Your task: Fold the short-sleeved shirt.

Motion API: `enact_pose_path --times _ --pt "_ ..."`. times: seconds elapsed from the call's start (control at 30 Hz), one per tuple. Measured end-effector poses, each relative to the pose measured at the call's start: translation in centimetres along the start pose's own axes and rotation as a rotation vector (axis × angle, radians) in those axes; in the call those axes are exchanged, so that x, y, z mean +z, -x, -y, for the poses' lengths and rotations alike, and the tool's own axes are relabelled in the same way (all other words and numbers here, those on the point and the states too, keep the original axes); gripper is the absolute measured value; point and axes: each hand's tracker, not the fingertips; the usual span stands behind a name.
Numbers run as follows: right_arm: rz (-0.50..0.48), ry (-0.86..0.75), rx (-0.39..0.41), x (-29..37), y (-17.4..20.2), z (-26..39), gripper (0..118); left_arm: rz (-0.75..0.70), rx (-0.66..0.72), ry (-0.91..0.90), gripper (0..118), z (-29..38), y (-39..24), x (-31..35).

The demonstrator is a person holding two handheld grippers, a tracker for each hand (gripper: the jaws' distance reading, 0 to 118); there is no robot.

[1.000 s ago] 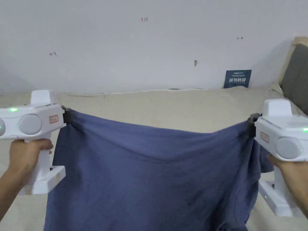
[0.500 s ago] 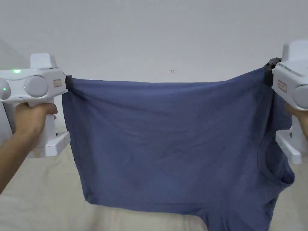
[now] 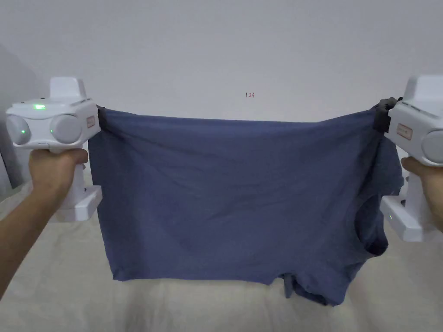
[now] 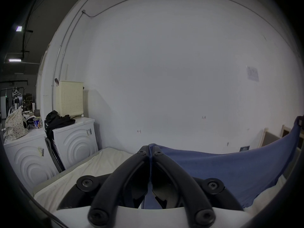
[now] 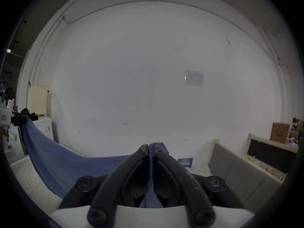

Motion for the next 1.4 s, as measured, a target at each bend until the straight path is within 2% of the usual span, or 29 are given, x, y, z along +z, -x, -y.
enact_pose_path --times 0.13,0.23,0.3,0.43,0.67,0.9,1.1,1.27,1.4 --pt "-0.017 0.114 -0.045 -2.0 0.0 5.5 5 0.002 -0.018 0.074 3 5.6 -0.4 -2.3" --pt "-0.021 0.196 -0.027 -2.5 0.4 9.7 5 0.009 -0.035 0.14 3 10.4 -0.5 -2.9" --pt "-0.026 0.249 -0.016 -2.4 0.5 12.7 5 0.024 -0.035 0.198 3 13.7 -0.2 -2.8" --pt "-0.046 0.357 -0.059 -0.4 0.3 18.5 5 0.038 -0.058 0.313 3 20.4 0.7 -0.3" --pt "-0.082 0.53 -0.111 8.3 -0.1 27.4 5 0.041 -0.068 0.531 3 30.4 3.1 8.7" --pt "-0.096 0.658 -0.172 18.7 -1.6 34.8 5 0.023 -0.062 0.672 3 37.1 5.1 19.1" --pt "-0.079 0.721 -0.243 26.5 -2.0 37.5 5 -0.003 -0.058 0.739 3 40.1 6.8 25.2" --pt "-0.072 0.796 -0.271 30.9 -2.3 39.5 5 -0.02 -0.023 0.765 3 41.2 8.5 28.7" --pt "-0.045 0.877 -0.297 32.9 -2.4 41.7 5 -0.021 -0.051 0.816 3 42.5 8.8 30.6"
